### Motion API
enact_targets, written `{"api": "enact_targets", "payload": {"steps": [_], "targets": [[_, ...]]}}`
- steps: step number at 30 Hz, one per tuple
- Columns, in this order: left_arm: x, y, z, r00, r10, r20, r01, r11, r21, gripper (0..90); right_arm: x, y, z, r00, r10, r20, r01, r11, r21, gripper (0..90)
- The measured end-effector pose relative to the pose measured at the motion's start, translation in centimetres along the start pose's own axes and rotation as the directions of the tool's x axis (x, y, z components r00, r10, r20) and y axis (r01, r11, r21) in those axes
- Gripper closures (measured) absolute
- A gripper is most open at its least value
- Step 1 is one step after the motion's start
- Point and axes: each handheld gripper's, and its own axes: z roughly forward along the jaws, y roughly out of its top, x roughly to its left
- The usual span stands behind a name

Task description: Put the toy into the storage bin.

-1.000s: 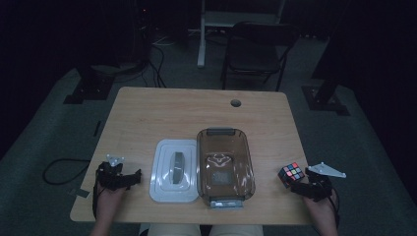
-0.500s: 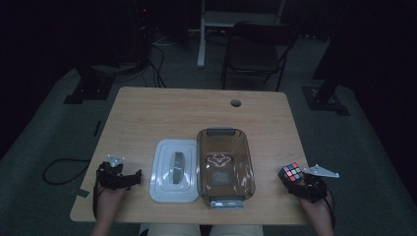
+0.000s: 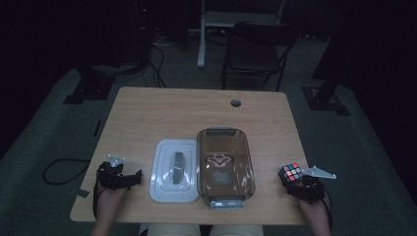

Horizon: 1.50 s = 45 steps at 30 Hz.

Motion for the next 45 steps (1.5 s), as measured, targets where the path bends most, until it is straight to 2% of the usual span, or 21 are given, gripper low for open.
{"api": "enact_targets", "payload": {"steps": [4, 7, 13, 16, 19, 23, 31, 34, 39, 45], "targets": [[0.0, 0.0, 0.0, 1.0, 0.0, 0.0, 0.0, 1.0, 0.0, 0.5, 0.4, -0.3, 0.0, 0.9993, -0.013, 0.034, 0.013, 1.0, -0.016, 31.9], [0.0, 0.0, 0.0, 1.0, 0.0, 0.0, 0.0, 1.0, 0.0, 0.5, 0.6, -0.4, 0.1, 0.9984, -0.021, 0.052, 0.021, 1.0, 0.002, 32.2], [0.0, 0.0, 0.0, 1.0, 0.0, 0.0, 0.0, 1.0, 0.0, 0.6, 0.8, -0.5, 0.2, 0.9978, -0.021, 0.064, 0.021, 1.0, 0.009, 33.9], [0.0, 0.0, 0.0, 1.0, 0.0, 0.0, 0.0, 1.0, 0.0, 0.5, 0.6, -0.4, 0.2, 0.9984, -0.004, 0.056, 0.003, 1.0, 0.007, 34.2], [0.0, 0.0, 0.0, 1.0, 0.0, 0.0, 0.0, 1.0, 0.0, 0.5, 0.3, -0.4, 0.1, 0.9996, 0.01, 0.028, -0.01, 1.0, 0.009, 34.2], [0.0, 0.0, 0.0, 1.0, 0.0, 0.0, 0.0, 1.0, 0.0, 0.5, 0.2, -0.1, -0.2, 0.9998, 0.006, 0.021, -0.006, 1.0, 0.009, 34.2], [0.0, 0.0, 0.0, 1.0, 0.0, 0.0, 0.0, 1.0, 0.0, 0.5, 0.3, 1.2, -1.8, 0.9998, 0.008, -0.017, -0.008, 0.999, -0.047, 34.2], [0.0, 0.0, 0.0, 1.0, 0.0, 0.0, 0.0, 1.0, 0.0, 0.5, 0.6, 1.8, -2.5, 0.9997, -0.008, -0.024, 0.007, 0.998, -0.066, 34.3], [0.0, 0.0, 0.0, 1.0, 0.0, 0.0, 0.0, 1.0, 0.0, 0.6, 1.4, 3.1, -3.8, 0.9974, -0.032, -0.065, 0.025, 0.994, -0.102, 34.3], [0.0, 0.0, 0.0, 1.0, 0.0, 0.0, 0.0, 1.0, 0.0, 0.6, 2.7, 4.9, -5.0, 0.9901, -0.096, -0.102, 0.083, 0.988, -0.128, 34.3]]}}
